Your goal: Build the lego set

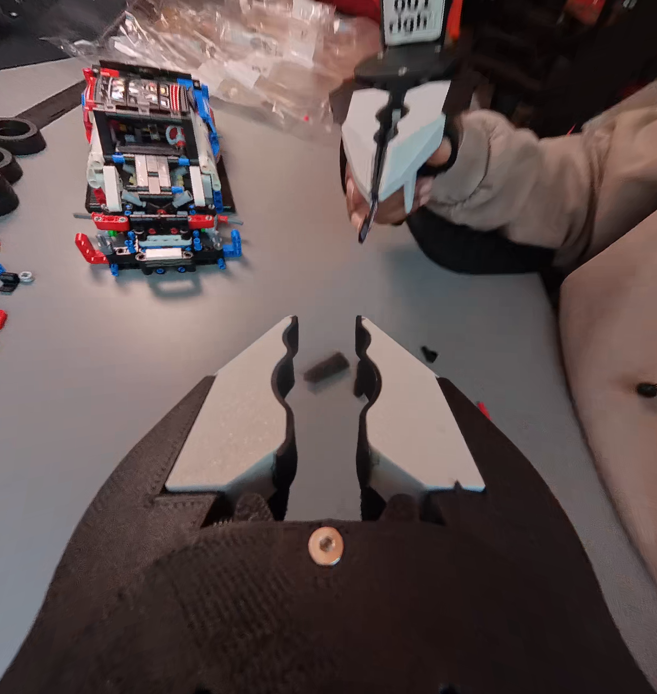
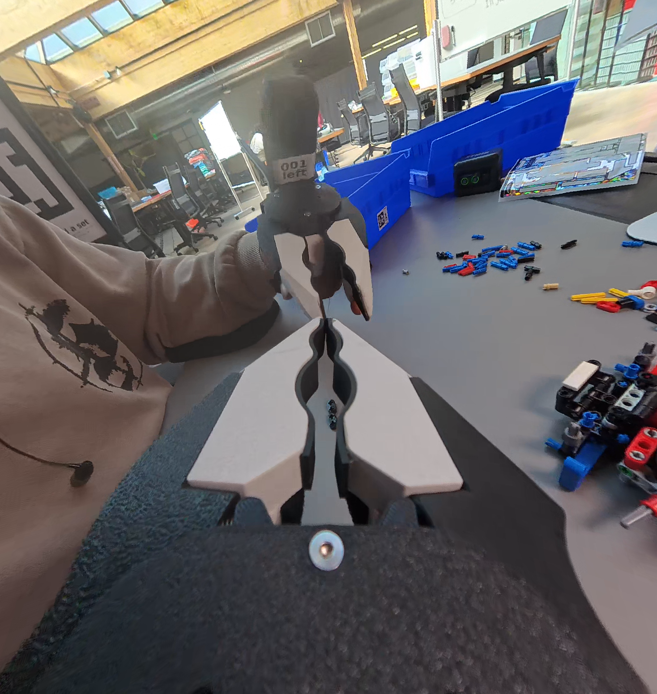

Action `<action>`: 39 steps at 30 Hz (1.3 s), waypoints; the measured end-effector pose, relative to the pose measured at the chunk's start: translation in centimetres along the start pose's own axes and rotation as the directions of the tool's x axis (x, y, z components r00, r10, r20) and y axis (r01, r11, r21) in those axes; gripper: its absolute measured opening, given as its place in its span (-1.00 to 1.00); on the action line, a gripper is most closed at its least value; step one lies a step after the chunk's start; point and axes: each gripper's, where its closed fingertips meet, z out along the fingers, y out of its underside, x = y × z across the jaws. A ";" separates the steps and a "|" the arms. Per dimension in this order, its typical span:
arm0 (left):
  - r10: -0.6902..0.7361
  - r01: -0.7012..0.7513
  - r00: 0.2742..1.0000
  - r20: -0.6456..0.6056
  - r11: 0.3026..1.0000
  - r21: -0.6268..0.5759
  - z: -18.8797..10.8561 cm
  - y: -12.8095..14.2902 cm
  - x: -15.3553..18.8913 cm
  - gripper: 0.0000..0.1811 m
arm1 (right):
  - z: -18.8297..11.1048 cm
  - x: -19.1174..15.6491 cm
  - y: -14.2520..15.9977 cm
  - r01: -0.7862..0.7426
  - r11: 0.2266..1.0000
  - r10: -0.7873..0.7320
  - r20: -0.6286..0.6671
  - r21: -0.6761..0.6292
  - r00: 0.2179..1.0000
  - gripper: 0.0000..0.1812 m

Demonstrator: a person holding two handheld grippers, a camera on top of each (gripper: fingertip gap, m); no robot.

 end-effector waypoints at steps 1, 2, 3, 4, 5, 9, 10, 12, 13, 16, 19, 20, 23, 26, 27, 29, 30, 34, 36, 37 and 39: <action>0.061 -0.060 0.998 0.021 0.996 -0.072 0.4 1.3 -0.6 -0.66 | -0.2 0.2 -0.2 -0.019 1.000 0.019 -0.014 0.006 1.000 -1.00; 0.118 -0.114 0.993 0.024 0.983 -0.144 0.8 2.7 -1.0 -0.63 | -0.4 0.4 -0.3 -0.034 0.999 0.034 -0.024 0.011 0.999 -1.00; 0.159 -0.154 0.987 0.011 0.968 -0.200 1.2 3.9 -1.4 -0.60 | -0.7 0.4 -0.3 -0.045 0.999 0.045 -0.032 0.016 0.998 -1.00; 0.180 -0.177 0.984 -0.011 0.954 -0.242 1.7 4.8 -1.6 -0.59 | -0.9 0.5 -0.2 -0.053 0.998 0.054 -0.038 0.018 0.998 -1.00; 0.188 -0.192 0.981 -0.041 0.943 -0.271 2.1 5.5 -1.6 -0.57 | -1.1 0.4 0.0 -0.058 0.998 0.059 -0.038 0.020 0.998 -1.00; 0.227 -0.262 0.963 -0.143 0.907 -0.330 3.1 6.6 -1.2 -0.58 | -1.9 0.4 1.0 -0.090 0.996 0.090 -0.050 0.018 0.995 -1.00; 0.234 -0.274 0.960 -0.156 0.900 -0.338 3.2 6.7 -1.1 -0.60 | -2.0 0.5 1.2 -0.101 0.995 0.102 -0.051 0.015 0.993 -1.00; 0.235 -0.282 0.957 -0.172 0.898 -0.339 3.3 6.6 -0.9 -0.70 | -2.1 0.7 1.5 -0.126 0.992 0.126 -0.052 0.007 0.991 -1.00; 0.237 -0.285 0.956 -0.175 0.896 -0.340 3.3 6.6 -0.8 -0.74 | -2.0 0.8 1.6 -0.145 0.989 0.145 -0.052 0.001 0.988 -1.00; 0.274 -0.314 0.948 -0.160 0.887 -0.338 3.4 6.8 -0.2 -0.82 | -1.5 1.1 2.6 -0.243 0.969 0.240 -0.056 -0.036 0.969 -1.00; 0.292 -0.324 0.946 -0.141 0.883 -0.341 3.3 7.1 0.6 -0.86 | -1.0 1.5 3.6 -0.338 0.939 0.334 -0.063 -0.064 0.940 -1.00; 0.299 -0.327 0.945 -0.135 0.885 -0.331 3.2 7.0 0.9 -0.87 | -0.9 1.6 3.8 -0.358 0.931 0.354 -0.067 -0.071 0.933 -1.00; 0.309 -0.323 0.946 -0.094 0.896 -0.304 2.9 6.8 0.9 -0.87 | -0.7 2.0 4.6 -0.398 0.912 0.390 -0.092 -0.096 0.916 -1.00; 0.303 -0.311 0.950 -0.071 0.911 -0.270 2.9 6.6 0.9 -0.85 | -0.3 2.1 5.3 -0.448 0.886 0.439 -0.098 -0.118 0.893 -1.00; 0.304 -0.312 0.950 -0.073 0.909 -0.277 3.0 6.8 0.8 -0.85 | -0.1 2.1 5.5 -0.462 0.878 0.452 -0.101 -0.126 0.886 -1.00; 0.316 -0.325 0.946 -0.076 0.903 -0.280 3.1 6.9 0.9 -0.84 | 0.3 2.3 6.1 -0.485 0.861 0.473 -0.114 -0.149 0.874 -1.00; 0.320 -0.330 0.944 -0.081 0.903 -0.274 3.2 6.9 1.1 -0.86 | 0.5 2.3 6.3 -0.496 0.854 0.483 -0.117 -0.157 0.868 -1.00; 0.356 -0.360 0.932 -0.065 0.891 -0.277 3.4 6.9 1.0 -0.88 | 1.2 2.1 7.2 -0.527 0.828 0.510 -0.134 -0.191 0.850 -1.00; 0.356 -0.358 0.933 -0.057 0.894 -0.269 3.4 6.9 1.1 -0.89 | 1.5 1.9 7.5 -0.552 0.811 0.535 -0.136 -0.194 0.834 -1.00; 0.357 -0.358 0.933 -0.053 0.896 -0.264 3.4 6.8 1.1 -0.89 | 1.6 1.8 7.7 -0.565 0.802 0.548 -0.138 -0.195 0.825 -1.00; 0.353 -0.355 0.934 -0.053 0.901 -0.249 3.4 6.8 1.1 -0.89 | 1.8 1.6 8.2 -0.590 0.783 0.571 -0.147 -0.198 0.807 -1.00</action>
